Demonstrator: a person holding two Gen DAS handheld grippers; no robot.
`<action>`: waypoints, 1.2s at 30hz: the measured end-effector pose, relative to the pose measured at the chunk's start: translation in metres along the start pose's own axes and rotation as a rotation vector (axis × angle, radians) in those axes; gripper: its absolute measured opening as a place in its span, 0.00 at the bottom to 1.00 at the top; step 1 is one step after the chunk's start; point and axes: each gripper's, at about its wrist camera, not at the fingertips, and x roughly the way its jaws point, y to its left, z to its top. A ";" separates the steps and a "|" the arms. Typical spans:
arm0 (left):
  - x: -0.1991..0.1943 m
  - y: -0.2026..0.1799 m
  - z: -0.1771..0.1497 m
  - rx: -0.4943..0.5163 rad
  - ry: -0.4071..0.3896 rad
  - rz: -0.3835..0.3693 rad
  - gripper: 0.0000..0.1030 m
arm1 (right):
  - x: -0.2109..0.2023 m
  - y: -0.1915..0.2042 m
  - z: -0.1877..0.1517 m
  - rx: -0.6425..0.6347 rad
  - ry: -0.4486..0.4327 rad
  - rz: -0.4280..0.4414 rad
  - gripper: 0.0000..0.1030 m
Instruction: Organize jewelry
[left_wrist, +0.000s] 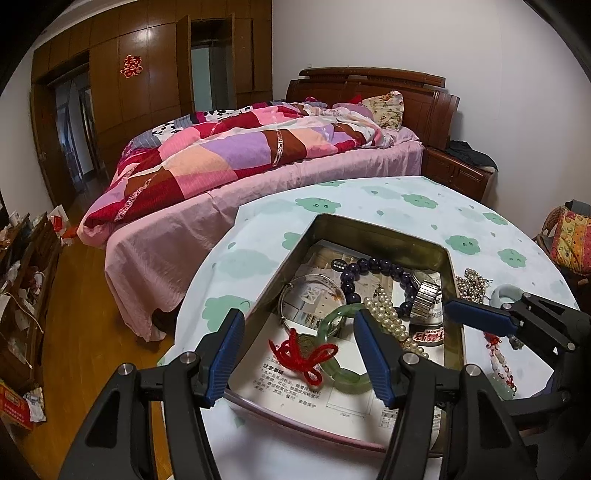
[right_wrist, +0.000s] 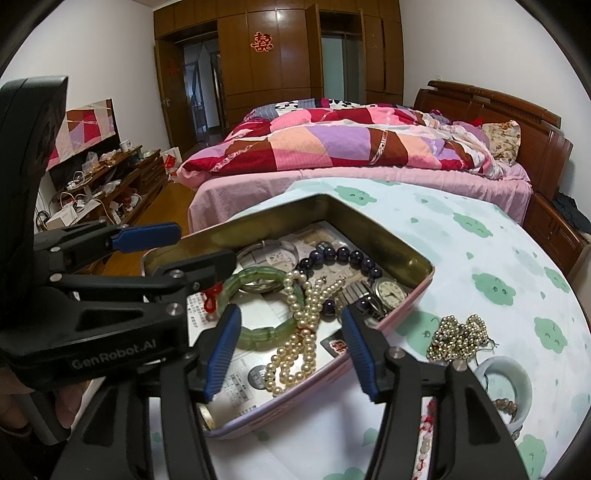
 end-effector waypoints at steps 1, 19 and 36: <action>-0.001 0.000 0.000 -0.001 0.000 0.002 0.61 | 0.000 0.000 0.000 0.004 -0.005 0.001 0.64; -0.031 -0.030 0.008 -0.015 -0.038 0.005 0.71 | -0.048 -0.061 -0.027 0.097 -0.038 -0.102 0.81; -0.022 -0.139 -0.014 0.212 0.025 -0.165 0.71 | -0.091 -0.154 -0.075 0.339 0.003 -0.280 0.87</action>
